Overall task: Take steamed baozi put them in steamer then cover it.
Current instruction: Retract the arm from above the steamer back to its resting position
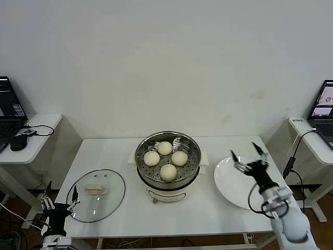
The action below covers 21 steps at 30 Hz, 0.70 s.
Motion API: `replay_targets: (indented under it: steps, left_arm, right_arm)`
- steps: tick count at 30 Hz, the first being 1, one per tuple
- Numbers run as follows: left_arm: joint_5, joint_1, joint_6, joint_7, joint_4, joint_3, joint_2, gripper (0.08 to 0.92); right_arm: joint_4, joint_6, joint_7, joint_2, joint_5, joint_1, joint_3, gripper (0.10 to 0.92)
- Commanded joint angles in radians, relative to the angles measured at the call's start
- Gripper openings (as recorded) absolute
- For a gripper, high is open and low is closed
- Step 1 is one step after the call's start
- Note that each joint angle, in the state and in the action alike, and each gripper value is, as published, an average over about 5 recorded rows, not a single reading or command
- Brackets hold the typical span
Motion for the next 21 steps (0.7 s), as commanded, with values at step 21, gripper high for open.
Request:
replay_targets:
  steps: [21]
  left_arm:
    - [0.756, -0.193, -0.066, 0.064, 0.281, 0.05, 0.1, 0.823]
  right_arm:
    - [-0.042, 0.118, 0.055, 0.175, -0.095, -0.246, 0.245, 0.823]
